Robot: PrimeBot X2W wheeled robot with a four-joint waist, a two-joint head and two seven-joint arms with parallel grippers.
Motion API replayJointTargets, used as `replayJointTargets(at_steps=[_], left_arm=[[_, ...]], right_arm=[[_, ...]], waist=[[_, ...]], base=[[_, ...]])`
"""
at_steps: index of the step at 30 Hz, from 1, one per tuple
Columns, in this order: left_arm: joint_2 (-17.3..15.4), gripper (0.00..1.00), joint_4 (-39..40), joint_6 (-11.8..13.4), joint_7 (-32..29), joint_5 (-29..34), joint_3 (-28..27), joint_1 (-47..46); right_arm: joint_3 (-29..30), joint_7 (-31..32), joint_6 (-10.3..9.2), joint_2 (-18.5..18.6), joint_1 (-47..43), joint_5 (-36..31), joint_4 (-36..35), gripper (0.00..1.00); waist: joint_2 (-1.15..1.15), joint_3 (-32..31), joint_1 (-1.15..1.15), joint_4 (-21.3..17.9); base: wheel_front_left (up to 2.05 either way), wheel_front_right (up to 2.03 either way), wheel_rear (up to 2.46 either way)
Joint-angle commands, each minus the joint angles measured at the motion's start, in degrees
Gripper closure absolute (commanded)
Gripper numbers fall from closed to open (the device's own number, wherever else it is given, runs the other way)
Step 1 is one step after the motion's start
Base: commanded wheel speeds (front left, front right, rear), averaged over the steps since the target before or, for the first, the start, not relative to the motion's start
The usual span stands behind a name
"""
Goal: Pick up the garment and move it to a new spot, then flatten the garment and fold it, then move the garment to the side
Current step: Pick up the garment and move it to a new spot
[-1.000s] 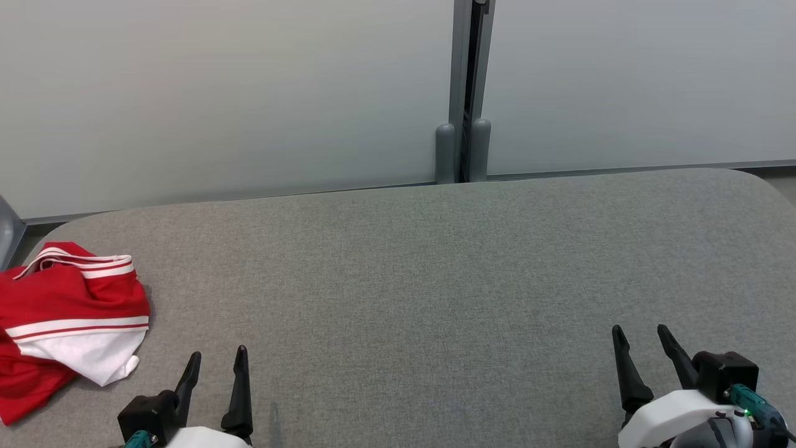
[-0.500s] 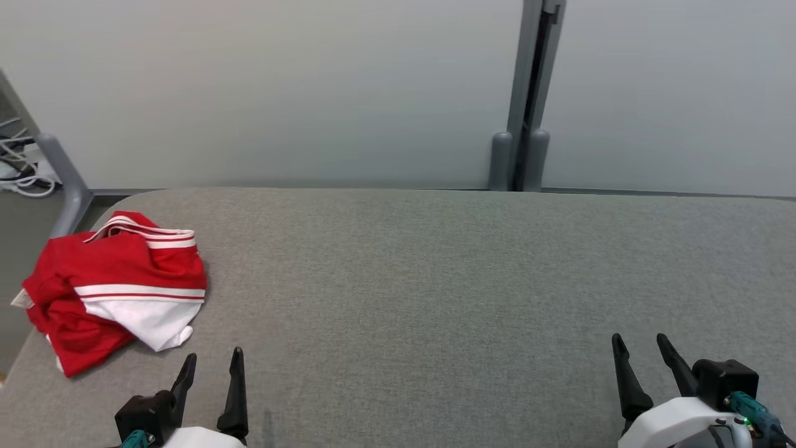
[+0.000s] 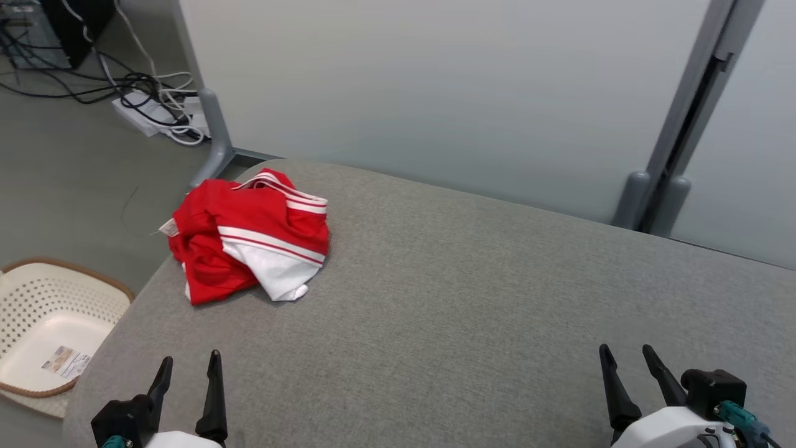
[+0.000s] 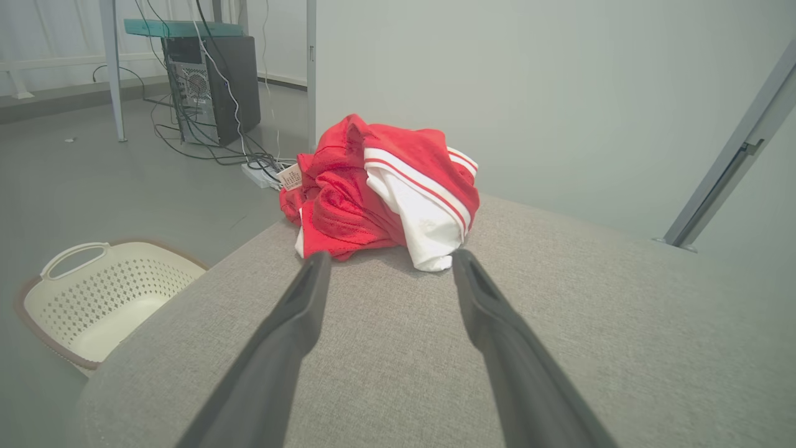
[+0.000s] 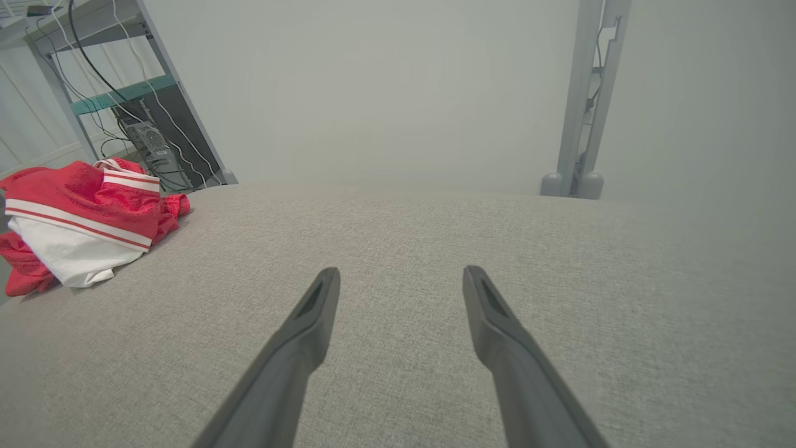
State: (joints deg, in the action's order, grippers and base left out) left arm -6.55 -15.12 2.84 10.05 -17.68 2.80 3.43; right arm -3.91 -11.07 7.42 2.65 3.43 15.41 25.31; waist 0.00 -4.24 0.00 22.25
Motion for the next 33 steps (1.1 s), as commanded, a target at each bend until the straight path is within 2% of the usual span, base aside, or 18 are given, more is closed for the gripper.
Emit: replayJointTargets(at_steps=[1,10,21,27,32,33], left_arm=[[-0.2,0.0,0.5,0.4,0.0,-0.2,-0.2,0.8],[-0.6,0.0,3.8,2.2,0.9,-1.5,-2.5,3.4],[-0.8,0.0,4.9,3.4,0.5,-2.2,-2.9,4.2],[-1.3,0.0,4.3,2.6,-2.6,-2.0,-1.0,0.0],[-1.9,0.0,-1.4,0.4,-10.7,-2.1,2.3,-12.8],[-1.9,0.0,-1.4,0.4,-10.7,-2.1,2.3,-12.8]], right_arm=[[-0.1,-0.4,0.13,0.4,0.1,0.3,0.4,0.0],[-3.9,-0.5,0.12,0.4,4.2,0.6,2.0,0.0],[-5.8,-1.3,0.12,0.4,6.7,0.6,4.6,0.0],[-5.8,-1.5,0.12,0.5,6.1,0.8,5.1,0.0],[-4.0,-0.6,0.12,0.4,4.8,-1.4,4.6,0.0],[-4.0,-0.6,0.12,0.4,4.8,-1.4,4.6,0.0]], waist=[[0.0,-0.5,0.0,3.8],[0.0,1.7,0.0,6.5],[0.0,2.2,0.0,6.8],[0.0,1.7,0.0,6.3],[0.0,2.2,0.0,6.4],[0.0,2.2,0.0,6.4]], base=[[0.0,0.0,0.0],[0.0,0.0,0.0],[0.0,0.0,0.0],[0.0,0.0,0.0],[0.0,0.0,0.0],[0.0,0.0,0.0]])
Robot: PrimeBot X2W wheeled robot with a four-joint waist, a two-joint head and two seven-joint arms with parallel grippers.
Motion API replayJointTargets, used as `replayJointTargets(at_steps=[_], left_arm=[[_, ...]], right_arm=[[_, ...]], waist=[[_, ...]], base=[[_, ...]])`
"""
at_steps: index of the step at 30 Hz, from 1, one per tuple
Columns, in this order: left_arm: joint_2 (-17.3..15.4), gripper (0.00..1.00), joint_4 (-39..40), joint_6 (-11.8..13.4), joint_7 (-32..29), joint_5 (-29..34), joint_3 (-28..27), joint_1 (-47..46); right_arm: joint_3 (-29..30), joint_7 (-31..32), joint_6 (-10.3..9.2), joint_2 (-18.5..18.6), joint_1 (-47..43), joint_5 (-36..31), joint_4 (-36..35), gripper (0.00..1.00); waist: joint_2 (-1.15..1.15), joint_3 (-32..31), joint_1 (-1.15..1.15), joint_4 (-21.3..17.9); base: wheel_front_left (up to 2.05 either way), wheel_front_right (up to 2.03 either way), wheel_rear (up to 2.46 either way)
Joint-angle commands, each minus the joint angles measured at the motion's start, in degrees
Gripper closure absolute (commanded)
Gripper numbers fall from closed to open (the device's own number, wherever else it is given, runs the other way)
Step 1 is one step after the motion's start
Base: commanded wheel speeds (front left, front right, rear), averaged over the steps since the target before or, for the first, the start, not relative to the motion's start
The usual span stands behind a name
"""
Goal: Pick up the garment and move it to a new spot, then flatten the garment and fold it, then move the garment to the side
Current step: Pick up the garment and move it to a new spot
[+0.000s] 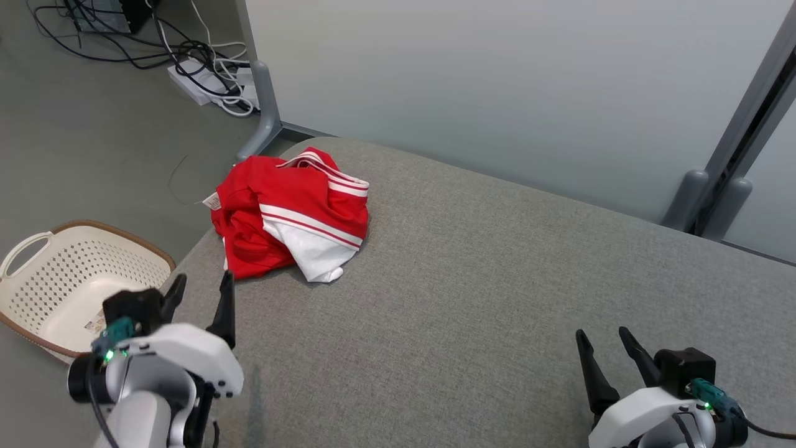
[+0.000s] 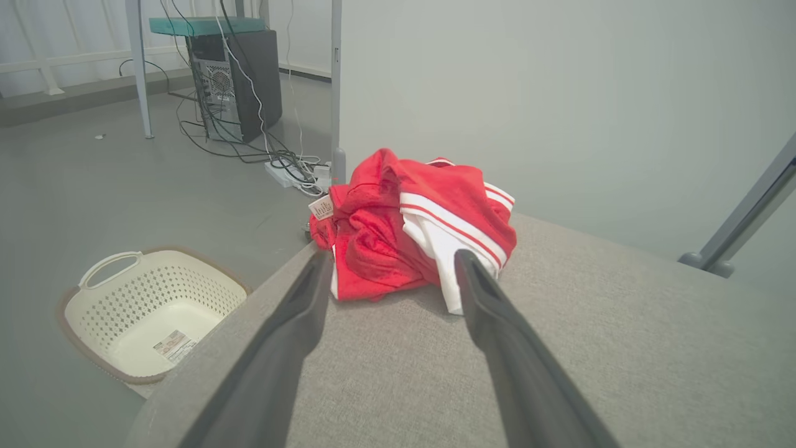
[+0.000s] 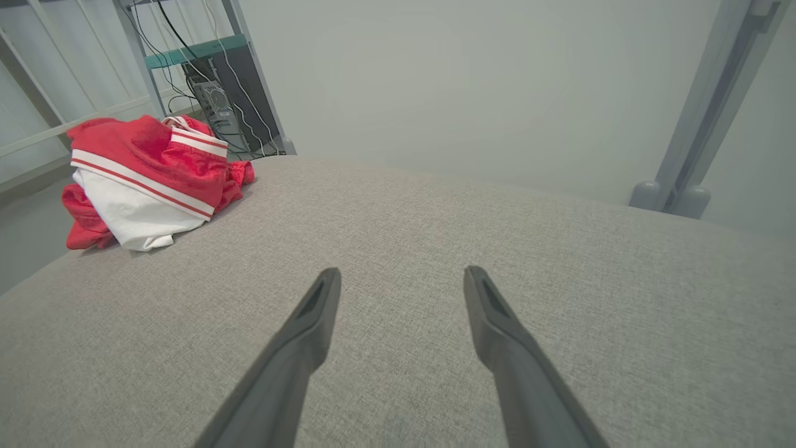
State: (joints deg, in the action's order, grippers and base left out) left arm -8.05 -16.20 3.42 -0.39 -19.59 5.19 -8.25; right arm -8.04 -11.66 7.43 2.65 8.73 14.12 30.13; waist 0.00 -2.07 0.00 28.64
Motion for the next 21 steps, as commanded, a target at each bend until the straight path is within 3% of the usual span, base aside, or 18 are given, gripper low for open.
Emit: replayJointTargets(at_steps=[1,5,9,14,21], left_arm=[[-0.6,0.0,-2.5,-0.7,-2.1,-0.4,0.3,-3.6],[-0.1,0.0,-11.4,-1.0,-7.7,-1.6,0.8,-15.0],[0.5,0.0,-19.7,0.2,-10.4,-4.1,-1.5,-24.4],[-0.3,0.0,-29.2,-1.2,-15.7,-8.3,-4.0,-32.5],[-2.5,0.0,-37.9,1.7,-17.6,-9.8,-6.1,-39.6]], right_arm=[[0.4,0.3,0.11,0.4,-0.9,-0.5,-0.6,0.0],[1.1,2.0,0.11,0.4,-2.3,-2.2,-2.9,0.0],[0.1,5.2,0.09,0.5,-1.2,-4.9,-7.1,0.0],[-1.1,9.1,0.07,0.5,-0.2,-8.1,-13.2,0.0],[-1.1,14.8,0.07,1.8,-2.0,-10.4,-22.5,0.0]], waist=[[0.0,0.1,0.0,0.0],[0.0,2.0,0.0,-0.9],[0.0,6.6,0.0,-5.2],[0.0,12.2,0.0,-10.8],[0.0,18.4,0.0,-15.9]], base=[[0.0,0.0,0.0],[0.0,0.0,0.0],[0.0,0.0,0.0],[0.0,0.0,0.0],[0.0,0.0,0.0]])
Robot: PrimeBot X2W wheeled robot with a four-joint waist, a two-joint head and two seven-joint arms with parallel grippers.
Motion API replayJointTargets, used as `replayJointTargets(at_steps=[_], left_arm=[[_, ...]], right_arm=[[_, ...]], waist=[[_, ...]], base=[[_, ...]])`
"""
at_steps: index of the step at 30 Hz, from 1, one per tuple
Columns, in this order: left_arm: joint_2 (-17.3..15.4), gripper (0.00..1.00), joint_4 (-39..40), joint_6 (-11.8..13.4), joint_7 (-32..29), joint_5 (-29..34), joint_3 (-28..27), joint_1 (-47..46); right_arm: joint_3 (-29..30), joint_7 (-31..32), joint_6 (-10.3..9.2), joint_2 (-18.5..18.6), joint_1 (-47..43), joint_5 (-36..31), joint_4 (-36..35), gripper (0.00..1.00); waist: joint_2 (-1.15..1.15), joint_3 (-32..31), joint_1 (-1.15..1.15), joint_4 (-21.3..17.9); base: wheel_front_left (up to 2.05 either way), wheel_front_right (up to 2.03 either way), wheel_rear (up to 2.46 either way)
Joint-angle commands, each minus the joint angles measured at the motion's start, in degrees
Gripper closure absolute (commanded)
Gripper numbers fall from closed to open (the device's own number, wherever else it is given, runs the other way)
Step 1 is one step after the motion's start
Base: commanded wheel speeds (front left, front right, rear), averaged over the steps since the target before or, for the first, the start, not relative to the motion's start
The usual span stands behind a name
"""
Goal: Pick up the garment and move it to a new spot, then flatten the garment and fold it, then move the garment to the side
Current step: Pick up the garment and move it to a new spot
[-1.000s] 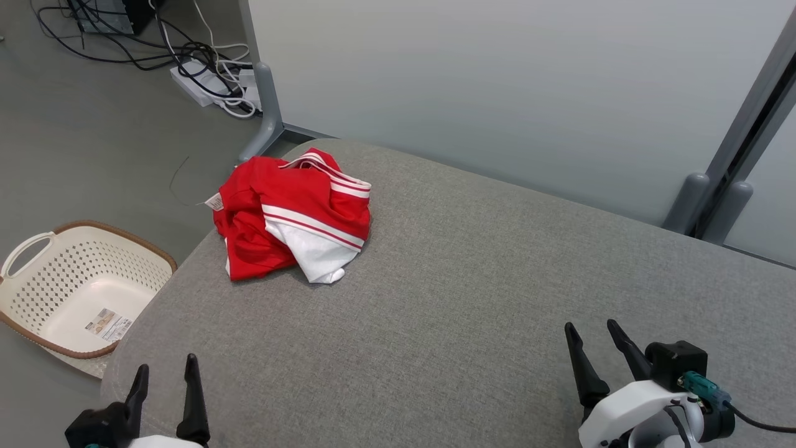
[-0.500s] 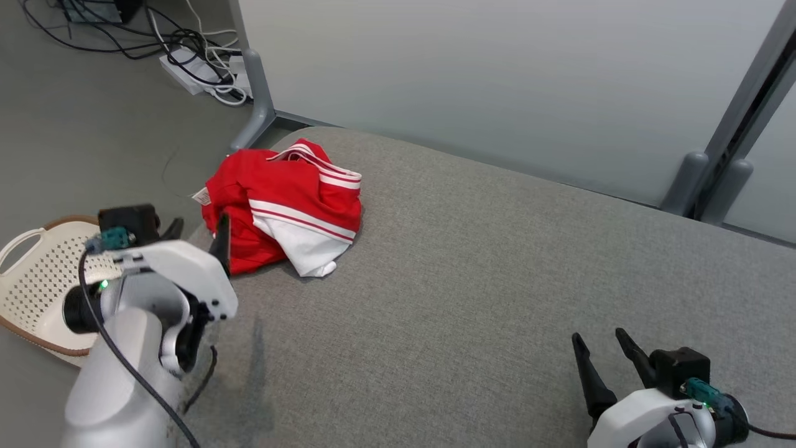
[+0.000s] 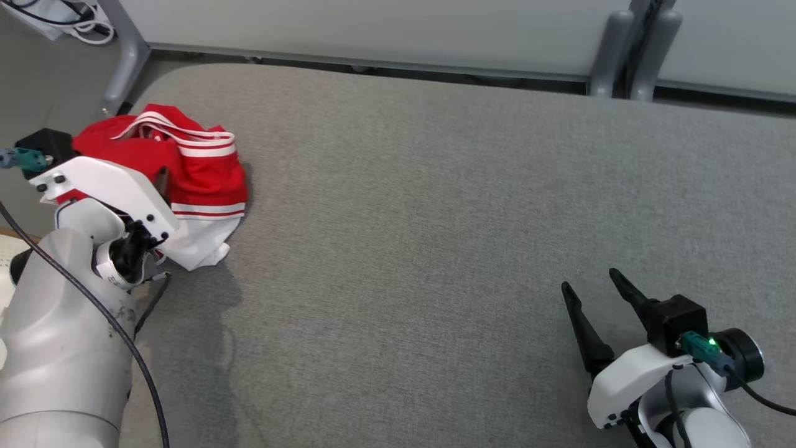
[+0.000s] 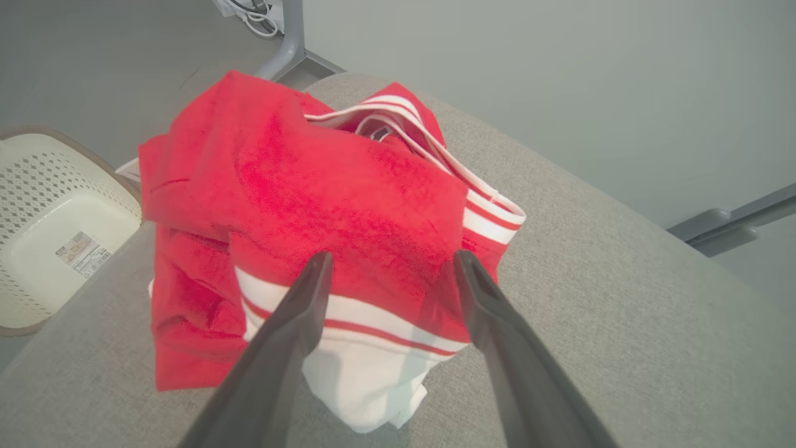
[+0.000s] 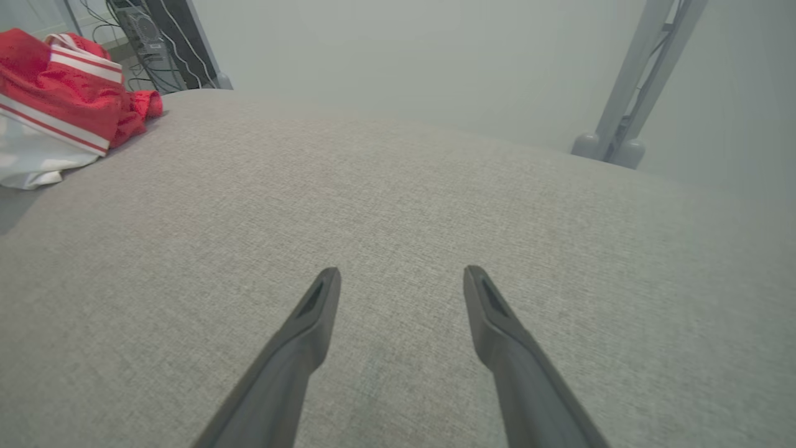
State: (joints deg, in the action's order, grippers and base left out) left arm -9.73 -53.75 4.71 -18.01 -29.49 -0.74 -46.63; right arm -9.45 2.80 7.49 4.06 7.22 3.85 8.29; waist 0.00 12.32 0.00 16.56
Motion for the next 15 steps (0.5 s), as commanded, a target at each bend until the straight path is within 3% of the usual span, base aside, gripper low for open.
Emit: replayJointTargets(at_steps=[1,7,8,10,15], left_arm=[[-1.1,0.0,-1.3,1.0,0.0,0.5,0.0,-2.2],[-2.7,0.0,-5.3,3.4,0.3,2.6,1.6,-5.3],[-2.8,0.28,-5.8,3.1,0.1,2.7,1.8,-5.8],[-3.1,1.0,-6.6,2.4,0.1,3.1,2.6,-6.6],[-4.0,1.0,-7.6,0.0,1.7,3.2,3.4,-8.0]], right_arm=[[0.5,0.9,0.02,0.5,-0.7,-0.2,-2.0,0.0],[1.9,2.8,0.02,0.6,-2.0,0.1,-6.8,0.0],[1.8,2.9,0.02,0.5,-2.1,0.3,-7.0,0.0],[1.7,2.7,0.01,0.3,-2.2,0.6,-6.8,0.0],[0.6,1.0,0.01,-0.5,-1.3,1.9,-4.6,0.0]], waist=[[0.0,4.8,0.0,-4.4],[0.0,7.6,0.0,-5.2],[0.0,7.7,0.0,-5.1],[0.0,7.5,0.0,-4.9],[0.0,4.4,0.0,-3.8]], base=[[0.0,0.0,0.0],[0.0,0.0,0.0],[0.0,0.0,0.0],[0.0,0.0,0.0],[0.0,0.0,0.0]])
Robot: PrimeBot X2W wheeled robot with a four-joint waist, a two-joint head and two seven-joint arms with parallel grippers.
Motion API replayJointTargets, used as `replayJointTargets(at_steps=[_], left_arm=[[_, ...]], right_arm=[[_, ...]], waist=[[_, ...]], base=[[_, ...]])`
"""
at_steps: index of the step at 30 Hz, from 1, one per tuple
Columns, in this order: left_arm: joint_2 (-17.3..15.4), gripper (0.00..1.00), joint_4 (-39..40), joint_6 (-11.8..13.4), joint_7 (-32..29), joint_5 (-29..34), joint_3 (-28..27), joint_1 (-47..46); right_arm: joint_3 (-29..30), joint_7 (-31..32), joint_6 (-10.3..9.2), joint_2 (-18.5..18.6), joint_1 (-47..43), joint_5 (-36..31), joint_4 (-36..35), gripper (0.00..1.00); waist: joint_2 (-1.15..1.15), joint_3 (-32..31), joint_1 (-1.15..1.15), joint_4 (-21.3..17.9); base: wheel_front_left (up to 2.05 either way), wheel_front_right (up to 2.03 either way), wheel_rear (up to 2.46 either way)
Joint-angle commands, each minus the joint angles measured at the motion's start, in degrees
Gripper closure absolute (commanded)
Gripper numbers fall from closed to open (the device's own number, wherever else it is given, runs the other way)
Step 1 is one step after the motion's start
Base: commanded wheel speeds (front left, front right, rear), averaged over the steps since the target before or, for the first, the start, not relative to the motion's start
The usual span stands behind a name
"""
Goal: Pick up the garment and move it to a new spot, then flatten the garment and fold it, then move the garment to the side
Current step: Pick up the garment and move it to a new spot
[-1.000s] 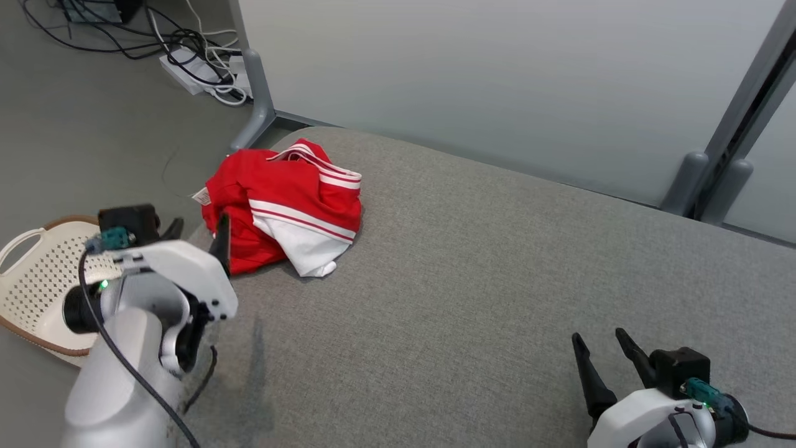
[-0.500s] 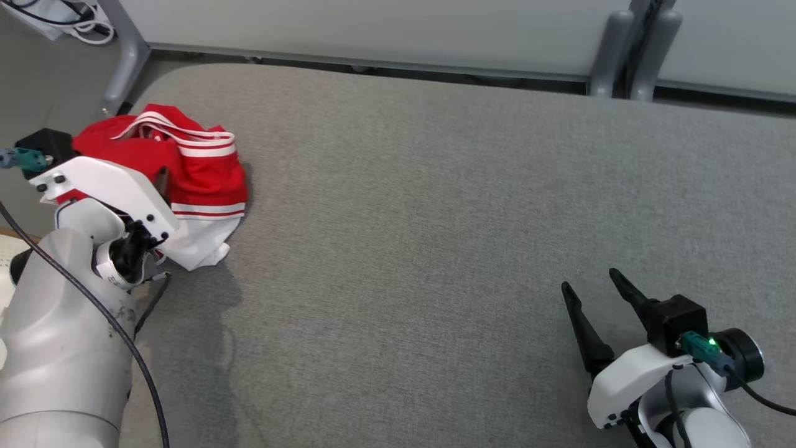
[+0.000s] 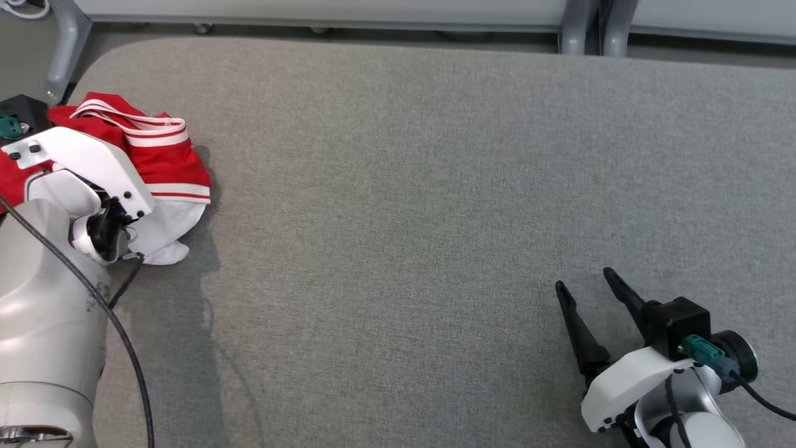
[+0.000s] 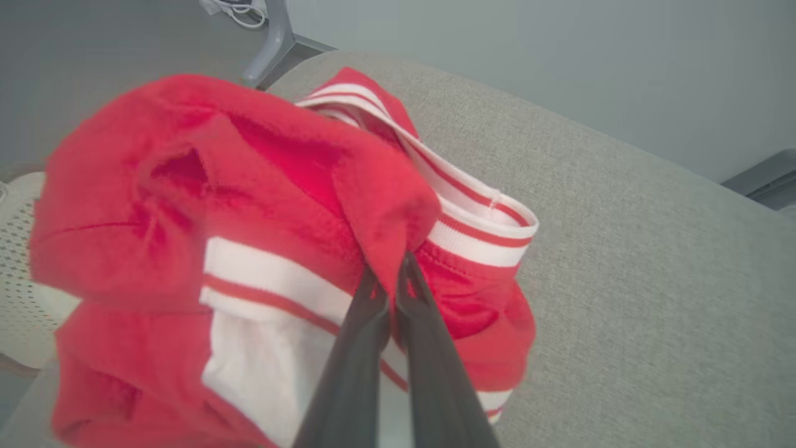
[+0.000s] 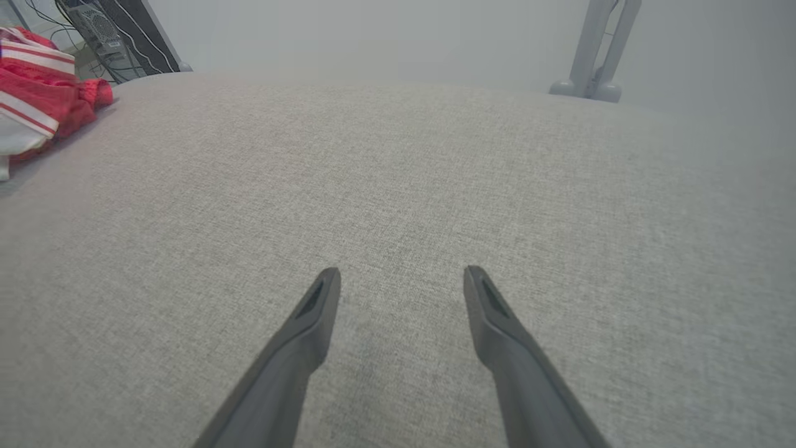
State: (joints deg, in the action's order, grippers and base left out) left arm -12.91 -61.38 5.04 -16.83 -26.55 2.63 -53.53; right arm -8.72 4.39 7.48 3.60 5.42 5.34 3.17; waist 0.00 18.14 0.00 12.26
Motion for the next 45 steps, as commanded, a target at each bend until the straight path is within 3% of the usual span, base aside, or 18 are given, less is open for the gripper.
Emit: replayJointTargets(at_steps=[1,14,20,27,36,45], left_arm=[[-1.1,1.0,0.0,-0.5,1.0,0.4,0.2,-1.4],[-4.1,1.0,7.1,-5.0,2.4,2.1,3.3,-6.3],[-1.7,1.0,15.4,-7.0,3.9,2.1,5.3,-6.4],[1.5,1.0,27.4,-6.7,7.5,2.1,6.9,-3.8],[4.5,1.0,41.2,-5.2,7.3,3.9,10.9,1.3],[7.3,1.0,47.7,-3.9,4.2,1.5,15.1,13.0]], right_arm=[[-0.3,-1.0,0.02,-0.1,0.5,0.8,1.1,0.0],[-1.8,-7.0,0.03,-0.6,-2.1,7.9,10.2,0.0],[0.0,-9.0,0.02,-0.5,-3.1,9.1,12.3,0.0],[2.3,-9.2,0.03,-0.6,-2.3,8.2,11.6,0.0],[2.9,-8.6,0.03,-0.5,-1.5,8.1,10.7,0.0],[3.0,-8.4,0.03,-0.6,-0.8,8.5,9.8,0.0]], waist=[[0.0,-2.5,0.0,0.6],[0.0,-17.7,0.0,-1.1],[0.0,-22.1,0.0,-6.0],[0.0,-23.0,0.0,-13.7],[0.0,-21.6,0.0,-23.4],[0.0,-18.7,0.0,-28.9]], base=[[0.0,0.0,0.0],[0.0,0.0,0.0],[0.0,0.0,0.0],[0.0,0.0,0.0],[0.0,0.0,0.0],[0.0,0.0,0.0]])
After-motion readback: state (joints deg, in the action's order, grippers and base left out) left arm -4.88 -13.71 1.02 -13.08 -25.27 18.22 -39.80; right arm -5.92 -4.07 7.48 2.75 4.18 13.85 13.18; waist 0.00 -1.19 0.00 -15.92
